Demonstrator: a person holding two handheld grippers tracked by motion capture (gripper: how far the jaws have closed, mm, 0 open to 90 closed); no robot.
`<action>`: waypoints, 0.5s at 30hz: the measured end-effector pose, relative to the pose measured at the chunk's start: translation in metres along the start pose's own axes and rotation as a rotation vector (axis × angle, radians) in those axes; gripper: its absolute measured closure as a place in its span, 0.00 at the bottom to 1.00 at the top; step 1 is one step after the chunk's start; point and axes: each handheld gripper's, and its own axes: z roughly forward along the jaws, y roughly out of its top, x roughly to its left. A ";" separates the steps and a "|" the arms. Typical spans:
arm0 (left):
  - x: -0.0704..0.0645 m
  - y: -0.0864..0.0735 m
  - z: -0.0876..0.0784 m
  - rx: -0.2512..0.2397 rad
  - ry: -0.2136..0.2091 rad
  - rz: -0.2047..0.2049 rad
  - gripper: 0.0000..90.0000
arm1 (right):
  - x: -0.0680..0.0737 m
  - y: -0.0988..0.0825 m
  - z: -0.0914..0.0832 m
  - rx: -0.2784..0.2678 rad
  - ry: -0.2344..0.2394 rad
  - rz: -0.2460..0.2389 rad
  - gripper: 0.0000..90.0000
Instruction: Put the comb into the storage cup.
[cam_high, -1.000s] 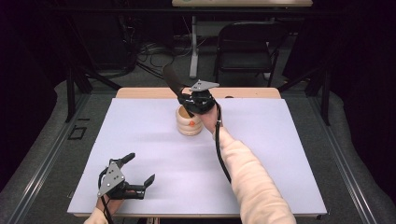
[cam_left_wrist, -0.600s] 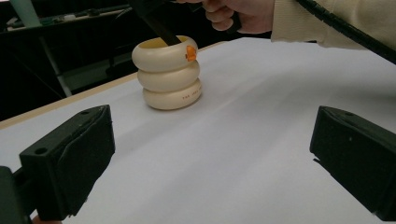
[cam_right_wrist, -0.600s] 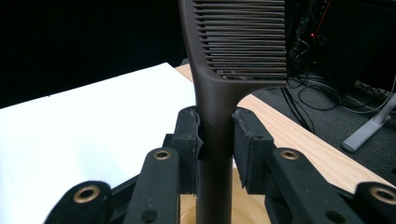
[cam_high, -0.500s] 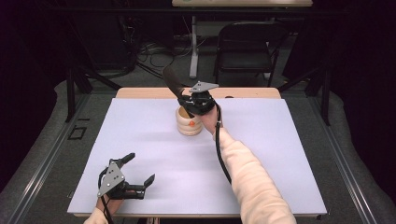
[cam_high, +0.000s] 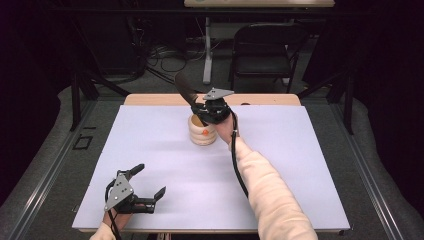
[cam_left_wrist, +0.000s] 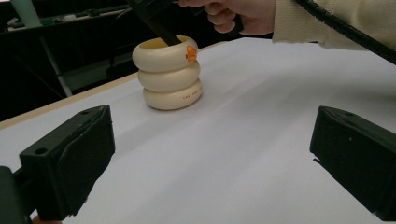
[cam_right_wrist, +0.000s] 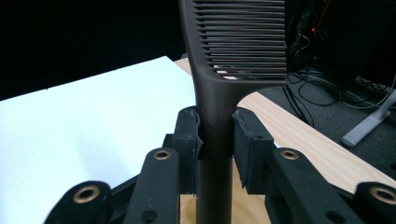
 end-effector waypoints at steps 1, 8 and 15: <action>0.000 0.000 0.000 0.001 -0.001 0.003 0.00 | 0.000 0.000 0.000 0.004 0.000 -0.002 0.80; 0.000 0.000 0.000 0.001 0.000 0.002 0.00 | 0.000 -0.001 0.001 0.013 0.001 -0.007 0.80; 0.000 0.000 0.000 0.001 -0.001 0.003 0.00 | 0.001 -0.003 0.003 0.026 0.003 -0.007 0.80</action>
